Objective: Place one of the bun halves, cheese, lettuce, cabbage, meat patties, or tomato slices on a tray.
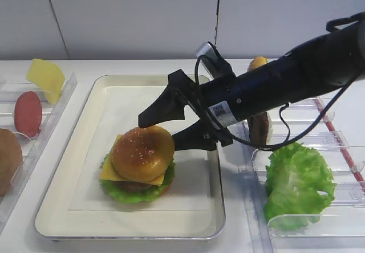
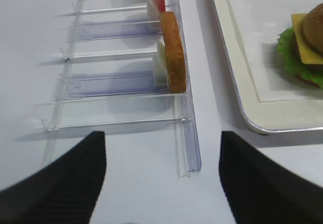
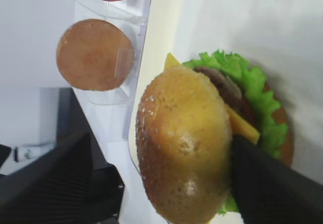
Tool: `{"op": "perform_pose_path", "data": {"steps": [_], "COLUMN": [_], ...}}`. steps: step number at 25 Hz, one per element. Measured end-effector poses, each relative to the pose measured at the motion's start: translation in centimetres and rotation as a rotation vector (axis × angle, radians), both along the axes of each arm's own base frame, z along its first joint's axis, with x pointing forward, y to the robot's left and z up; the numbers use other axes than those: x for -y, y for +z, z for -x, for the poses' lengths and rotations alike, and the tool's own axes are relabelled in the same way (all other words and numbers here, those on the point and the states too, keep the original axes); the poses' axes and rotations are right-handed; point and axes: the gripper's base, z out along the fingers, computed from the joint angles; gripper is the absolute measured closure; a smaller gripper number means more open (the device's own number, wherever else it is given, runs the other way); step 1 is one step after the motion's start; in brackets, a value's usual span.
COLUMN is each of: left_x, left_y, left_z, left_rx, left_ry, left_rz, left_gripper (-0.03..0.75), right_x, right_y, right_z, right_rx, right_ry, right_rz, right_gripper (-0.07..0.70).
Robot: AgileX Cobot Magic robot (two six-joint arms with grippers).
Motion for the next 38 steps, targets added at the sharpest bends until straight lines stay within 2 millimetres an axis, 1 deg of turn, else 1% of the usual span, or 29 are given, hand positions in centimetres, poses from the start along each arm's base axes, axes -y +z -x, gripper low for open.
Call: {"op": "perform_pose_path", "data": {"steps": [8,11,15,21,26,29,32,34,38], "left_x": [0.0,0.0,0.0,0.0,0.0,0.0,0.0,0.0,0.0], "left_y": [0.0,0.0,0.0,0.0,0.0,0.0,0.0,0.0,0.0], "left_z": [0.0,0.0,0.0,0.0,0.0,0.0,0.0,0.0,0.0], "left_rx": [0.0,0.0,0.0,0.0,0.0,0.0,0.0,0.0,0.0], "left_ry": [0.0,0.0,0.0,0.0,0.0,0.0,0.0,0.0,0.0], "left_rz": [0.0,0.0,0.0,0.0,0.0,0.0,0.0,0.0,0.0], "left_gripper": [0.267,0.267,0.267,0.267,0.267,0.267,0.267,0.267,0.267], "right_x": [0.0,0.0,-0.1,-0.7,-0.7,-0.8,-0.7,-0.7,-0.7], "right_y": [1.5,1.9,2.1,3.1,3.1,3.4,4.4,5.4,6.9], "right_z": [-1.4,-1.6,-1.6,-1.5,-1.4,-1.3,-1.6,-2.2,-2.9], "right_rx": [0.06,0.064,0.046,-0.004,-0.008,-0.024,-0.016,0.027,0.145], "right_ry": [0.11,0.118,0.121,0.102,0.105,0.11,0.136,0.146,0.222], "right_rz": [0.181,0.206,0.189,0.06,0.049,0.014,-0.03,-0.032,0.044], "right_gripper": [0.051,0.051,0.051,0.051,0.051,0.051,0.051,0.051,0.051]}}
